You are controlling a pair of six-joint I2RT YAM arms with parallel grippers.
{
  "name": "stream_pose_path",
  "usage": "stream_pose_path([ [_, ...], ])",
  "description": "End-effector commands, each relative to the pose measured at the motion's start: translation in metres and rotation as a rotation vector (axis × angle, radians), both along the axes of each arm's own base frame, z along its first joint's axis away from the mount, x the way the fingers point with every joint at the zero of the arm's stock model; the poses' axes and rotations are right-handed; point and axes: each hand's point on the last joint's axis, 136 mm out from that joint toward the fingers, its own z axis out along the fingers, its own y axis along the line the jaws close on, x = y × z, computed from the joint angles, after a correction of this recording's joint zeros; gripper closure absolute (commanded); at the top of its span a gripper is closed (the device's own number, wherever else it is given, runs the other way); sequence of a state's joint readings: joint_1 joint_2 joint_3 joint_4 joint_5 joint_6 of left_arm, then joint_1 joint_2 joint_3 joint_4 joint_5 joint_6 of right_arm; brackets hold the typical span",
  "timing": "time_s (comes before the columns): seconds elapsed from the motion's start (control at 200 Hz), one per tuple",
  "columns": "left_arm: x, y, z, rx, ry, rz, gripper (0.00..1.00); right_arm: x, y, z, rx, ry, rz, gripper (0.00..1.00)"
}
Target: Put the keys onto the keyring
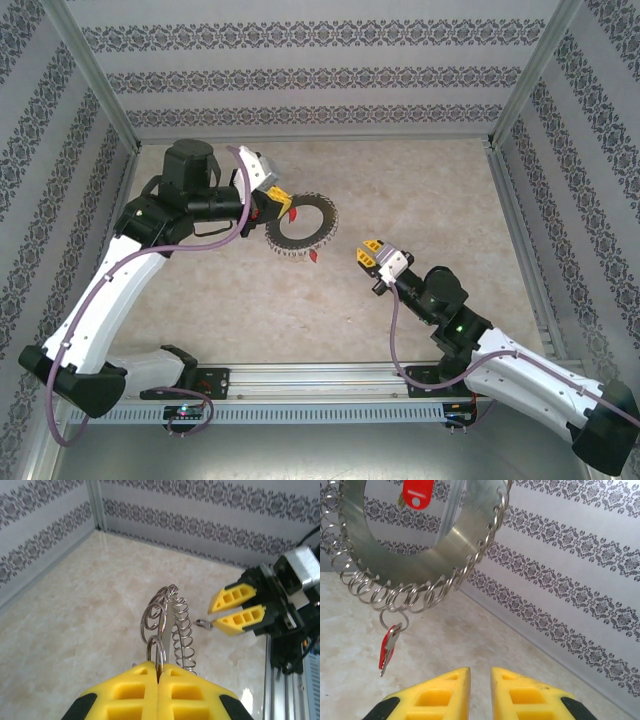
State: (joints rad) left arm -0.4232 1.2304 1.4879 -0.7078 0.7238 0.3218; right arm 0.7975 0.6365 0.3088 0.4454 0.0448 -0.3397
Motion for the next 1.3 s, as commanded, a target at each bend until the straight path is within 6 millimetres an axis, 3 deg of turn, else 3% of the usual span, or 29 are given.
stream_pose_path([
  [0.0, -0.003, 0.006, -0.006, 0.074, 0.000, -0.031, 1.00, -0.005, 0.008, -0.002, -0.013, 0.009, 0.062, 0.81],
  [0.15, 0.001, 0.004, -0.009, 0.090, 0.016, -0.038, 1.00, -0.009, 0.027, -0.009, -0.035, 0.036, 0.155, 0.81],
  [0.16, 0.001, 0.004, -0.009, 0.090, 0.016, -0.037, 1.00, -0.009, 0.029, 0.000, -0.024, 0.024, 0.161, 0.81],
  [0.185, 0.001, 0.003, -0.009, 0.090, 0.016, -0.038, 1.00, -0.009, 0.032, 0.003, -0.022, 0.023, 0.173, 0.81],
  [0.679, 0.005, 0.005, -0.008, 0.094, 0.009, -0.011, 1.00, -0.013, 0.090, -0.009, -0.096, 0.034, 0.317, 0.84],
  [1.084, 0.001, 0.006, -0.006, 0.079, 0.004, -0.005, 1.00, 0.000, 0.092, -0.022, -0.129, 0.046, 0.250, 0.83],
  [1.299, -0.001, 0.005, -0.003, 0.058, 0.001, -0.005, 1.00, -0.006, 0.094, -0.022, -0.121, 0.047, 0.273, 0.84],
])
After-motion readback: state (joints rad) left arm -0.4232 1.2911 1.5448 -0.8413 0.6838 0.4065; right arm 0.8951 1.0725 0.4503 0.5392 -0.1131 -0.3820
